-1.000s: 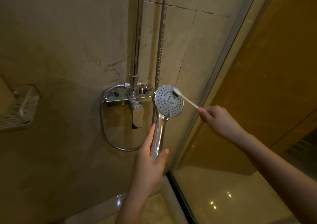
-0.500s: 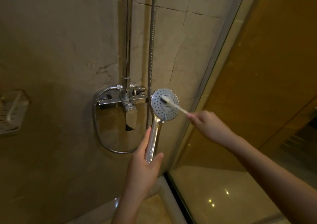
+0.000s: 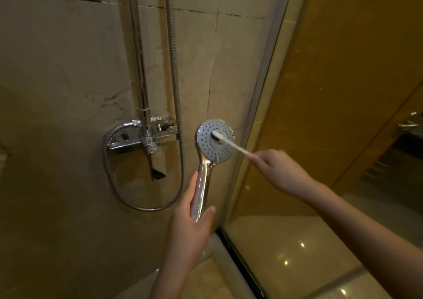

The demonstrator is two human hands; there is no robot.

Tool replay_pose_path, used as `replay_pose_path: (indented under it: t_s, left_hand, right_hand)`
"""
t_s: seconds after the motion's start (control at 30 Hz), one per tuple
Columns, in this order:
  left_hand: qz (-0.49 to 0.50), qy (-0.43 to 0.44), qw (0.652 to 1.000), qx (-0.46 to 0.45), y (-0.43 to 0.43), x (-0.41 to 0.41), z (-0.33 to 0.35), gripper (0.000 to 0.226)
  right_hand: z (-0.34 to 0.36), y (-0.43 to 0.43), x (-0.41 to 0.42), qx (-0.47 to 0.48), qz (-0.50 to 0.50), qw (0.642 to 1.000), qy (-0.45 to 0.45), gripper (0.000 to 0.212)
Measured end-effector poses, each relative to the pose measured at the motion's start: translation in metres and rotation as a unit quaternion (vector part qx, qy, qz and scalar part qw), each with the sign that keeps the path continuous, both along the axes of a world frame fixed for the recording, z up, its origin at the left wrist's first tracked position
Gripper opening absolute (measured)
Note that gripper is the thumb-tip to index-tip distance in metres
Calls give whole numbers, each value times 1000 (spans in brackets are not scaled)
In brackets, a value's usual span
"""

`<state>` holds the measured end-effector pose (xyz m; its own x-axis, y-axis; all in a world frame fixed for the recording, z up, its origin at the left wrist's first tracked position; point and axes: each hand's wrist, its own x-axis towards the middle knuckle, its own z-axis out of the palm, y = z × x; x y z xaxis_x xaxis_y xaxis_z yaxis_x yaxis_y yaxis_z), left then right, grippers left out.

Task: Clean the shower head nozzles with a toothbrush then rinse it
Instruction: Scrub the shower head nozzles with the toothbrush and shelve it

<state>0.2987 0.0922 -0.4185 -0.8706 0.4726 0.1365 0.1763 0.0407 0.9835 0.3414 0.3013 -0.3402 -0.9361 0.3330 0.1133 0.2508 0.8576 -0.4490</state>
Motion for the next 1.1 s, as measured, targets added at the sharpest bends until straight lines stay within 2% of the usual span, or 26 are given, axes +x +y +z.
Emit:
replay_pose_path:
  t_s: [0.1,0.23,0.37,0.47,0.6,0.77,0.83,0.97,1.1]
  left_hand:
    - [-9,1,1000,-10,5,4,5,78]
    - [-1,10,1000,-2,9,7,7,77]
    - [-16,13,1000,-8,16,10,11,78]
    - [-9,13,1000,-11,20,8,15,77]
    - [-35,26,999,-22,33,1,32,75]
    - [-50,35,998,8,46,-1,56,70]
    - [-52,29,998,12,47,5,55,68]
    - [-61,-25,998,24,48,21,50,65]
    - [-78,-66,994,25,49,26,50,65]
  right_hand:
    - [3,11,3,-19,-28,999,30,38]
    - [-2,13,10,7,-20,1000,7,39]
    - [1,25,18,-40,-61,996,47,36]
    - [-8,12,25,-11,-16,1000,16,36]
    - [8,33,26,-37,-68,995,63,38]
    - [16,46,38,-8,-76,995,71,38]
    - [18,55,47,-19,-95,991,93,38]
    - [5,51,57,9,-69,996,56,38]
    - [3,57,63,-2,-100,992,73,40]
